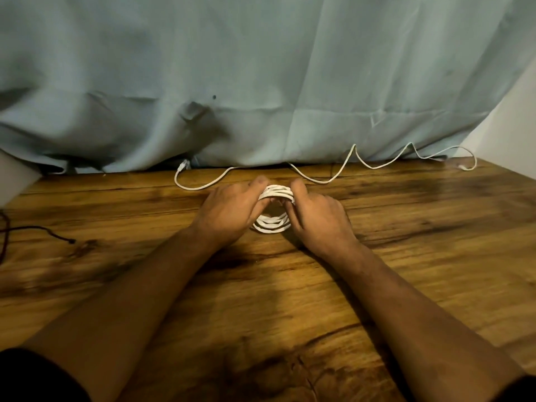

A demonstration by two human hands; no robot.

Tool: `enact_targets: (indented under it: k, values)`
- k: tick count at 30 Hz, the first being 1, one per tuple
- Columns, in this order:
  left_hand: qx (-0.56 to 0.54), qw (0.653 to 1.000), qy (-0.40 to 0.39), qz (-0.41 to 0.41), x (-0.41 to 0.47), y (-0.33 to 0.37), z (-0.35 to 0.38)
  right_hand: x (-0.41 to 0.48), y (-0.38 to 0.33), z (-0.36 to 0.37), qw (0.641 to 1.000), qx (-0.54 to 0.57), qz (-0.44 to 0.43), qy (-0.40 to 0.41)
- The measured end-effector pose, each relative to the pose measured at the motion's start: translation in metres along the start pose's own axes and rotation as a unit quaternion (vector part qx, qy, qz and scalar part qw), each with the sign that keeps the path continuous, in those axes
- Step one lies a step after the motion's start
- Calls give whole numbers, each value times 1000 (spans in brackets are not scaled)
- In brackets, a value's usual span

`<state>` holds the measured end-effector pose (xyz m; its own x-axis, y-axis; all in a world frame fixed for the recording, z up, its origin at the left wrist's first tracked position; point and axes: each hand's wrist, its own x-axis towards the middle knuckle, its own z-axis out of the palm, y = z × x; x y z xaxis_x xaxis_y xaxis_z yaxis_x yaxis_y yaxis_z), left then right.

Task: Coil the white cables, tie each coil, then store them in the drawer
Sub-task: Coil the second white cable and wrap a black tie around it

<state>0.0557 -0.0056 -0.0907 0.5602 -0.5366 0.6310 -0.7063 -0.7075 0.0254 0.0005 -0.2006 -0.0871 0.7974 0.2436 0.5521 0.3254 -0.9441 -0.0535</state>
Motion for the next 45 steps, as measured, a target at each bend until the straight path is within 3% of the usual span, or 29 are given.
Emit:
enact_targets:
  k: [7,11,26,34,38,45]
  values:
    - [10,1000,-4,-19,-1,1,3,0,1,6,1000,2,5,0]
    - [8,998,-45,-49,0,5,4,-2,4,13,999,27,36,-23]
    - [7,998,-29,-51,-2,3,6,-2,0,8,999,19,31,-4]
    - [-93,992,-52,-63,0,2,11,-2,4,15,997,49,58,-20]
    - [-257,962,-61,-75,-1,7,12,-3,6,18,995,60,75,-21]
    - [-495,844,-132,-156,3,19,1,-4,7,15,993,78,90,-22]
